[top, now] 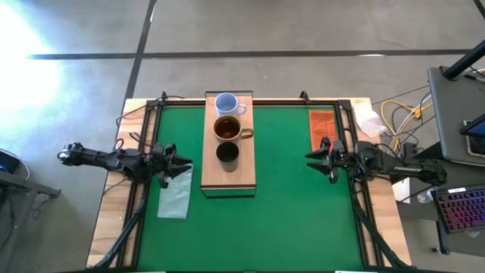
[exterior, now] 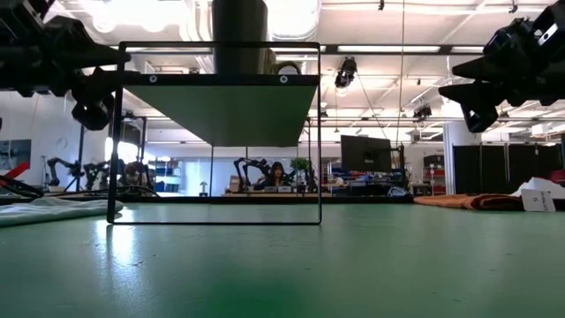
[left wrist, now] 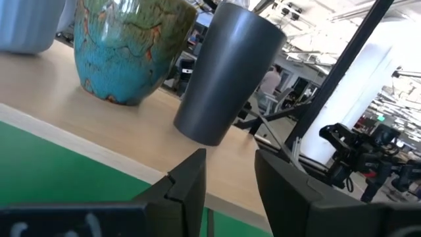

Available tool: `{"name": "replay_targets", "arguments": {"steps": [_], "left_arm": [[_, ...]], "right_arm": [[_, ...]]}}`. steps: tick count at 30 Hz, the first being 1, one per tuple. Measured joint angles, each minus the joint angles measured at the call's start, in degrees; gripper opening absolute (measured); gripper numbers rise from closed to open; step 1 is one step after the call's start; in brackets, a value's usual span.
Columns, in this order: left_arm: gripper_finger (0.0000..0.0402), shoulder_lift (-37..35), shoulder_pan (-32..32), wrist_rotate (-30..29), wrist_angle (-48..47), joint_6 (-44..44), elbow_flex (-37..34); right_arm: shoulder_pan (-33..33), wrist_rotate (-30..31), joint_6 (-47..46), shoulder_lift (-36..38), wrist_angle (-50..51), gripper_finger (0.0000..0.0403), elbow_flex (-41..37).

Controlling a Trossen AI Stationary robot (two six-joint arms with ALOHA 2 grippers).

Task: Stack small to large cups/mugs on shelf
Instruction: Return to Home Position

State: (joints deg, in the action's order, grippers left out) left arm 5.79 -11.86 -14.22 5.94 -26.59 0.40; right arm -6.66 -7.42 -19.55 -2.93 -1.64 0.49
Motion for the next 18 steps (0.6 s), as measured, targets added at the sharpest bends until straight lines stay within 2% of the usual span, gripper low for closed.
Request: {"name": "replay_targets", "arguments": {"steps": [18], "left_arm": [[0.0116,3.2,0.0,0.0,0.0,0.0,-0.1]], "right_arm": [[0.0,0.0,0.0,-0.2,-0.1,0.0173,0.0]]}}
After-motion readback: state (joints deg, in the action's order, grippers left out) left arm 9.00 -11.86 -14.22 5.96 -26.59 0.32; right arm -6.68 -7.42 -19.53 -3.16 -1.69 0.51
